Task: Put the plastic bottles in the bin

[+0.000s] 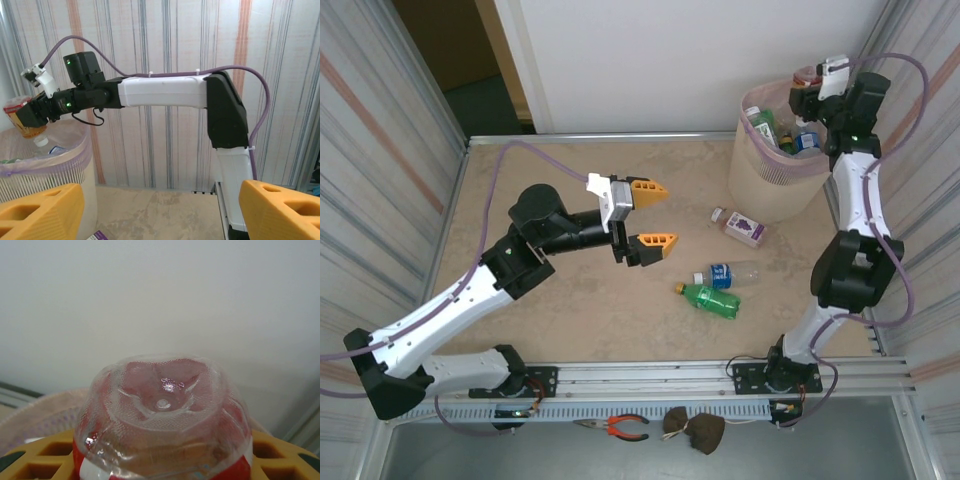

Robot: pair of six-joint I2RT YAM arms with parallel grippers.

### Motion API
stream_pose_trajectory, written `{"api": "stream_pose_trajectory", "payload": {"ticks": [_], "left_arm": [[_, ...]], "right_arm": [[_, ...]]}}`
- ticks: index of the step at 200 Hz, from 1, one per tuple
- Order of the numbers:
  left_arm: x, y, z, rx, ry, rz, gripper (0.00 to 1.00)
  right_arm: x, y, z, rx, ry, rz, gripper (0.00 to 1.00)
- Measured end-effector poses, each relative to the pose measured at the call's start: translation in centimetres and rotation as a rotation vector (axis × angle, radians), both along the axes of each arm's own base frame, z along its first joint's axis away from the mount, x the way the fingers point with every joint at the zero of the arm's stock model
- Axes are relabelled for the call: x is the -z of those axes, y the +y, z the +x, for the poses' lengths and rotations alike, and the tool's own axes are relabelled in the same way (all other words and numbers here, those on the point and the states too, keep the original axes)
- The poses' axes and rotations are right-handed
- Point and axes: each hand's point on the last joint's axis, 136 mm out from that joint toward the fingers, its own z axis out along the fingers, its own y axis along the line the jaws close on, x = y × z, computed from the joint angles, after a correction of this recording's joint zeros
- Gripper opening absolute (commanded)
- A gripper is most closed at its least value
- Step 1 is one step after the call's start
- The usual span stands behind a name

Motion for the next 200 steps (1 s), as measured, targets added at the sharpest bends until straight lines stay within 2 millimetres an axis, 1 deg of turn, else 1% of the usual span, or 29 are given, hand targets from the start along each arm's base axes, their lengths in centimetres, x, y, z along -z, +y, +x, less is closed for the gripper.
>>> {"api": "stream_pose_trajectory", "payload": {"ticks": [24,55,72,94,104,117,132,178,200], "left_arm": [[-0.3,0.3,0.2,-0.021,-0.001,-0.007,0.81],[-0.6,0.7,0.4,-0.044,0.004,-0.017,0.81],[-0.6,0.8,0.5,-0.054,0.014,-0.021,0.81],[-0.5,0.9,0.6,-0.066,0.024,-0.023,0.81],[-0.3,0.9,0.7,-0.067,0.032,-0.021,0.81],[0.0,0.9,0.8,-0.069,0.043,-0.018,0.81],[0.2,0.9,0.9,-0.072,0.053,-0.018,0.81],[0.5,0.9,1.1,-0.077,0.079,-0.018,0.81],[0.2,1.2,1.0,-0.077,0.079,-0.025,0.81]], "right_arm": [[1.9,0.4,1.9,-0.063,-0.008,-0.065,0.51],[2.5,0.6,3.2,-0.101,-0.048,-0.147,0.51],[3.0,0.4,3.6,-0.105,-0.058,-0.189,0.54],[4.6,0.1,4.3,-0.106,-0.045,-0.238,0.59],[5.2,-0.2,4.6,-0.098,-0.04,-0.262,0.63],[5.5,-0.6,4.7,-0.089,-0.037,-0.285,0.72],[5.6,-1.0,4.7,-0.077,-0.035,-0.296,0.77],[5.7,-1.2,4.7,-0.072,-0.036,-0.314,0.88],[5.4,-1.0,4.1,-0.077,-0.036,-0.311,0.91]]}}
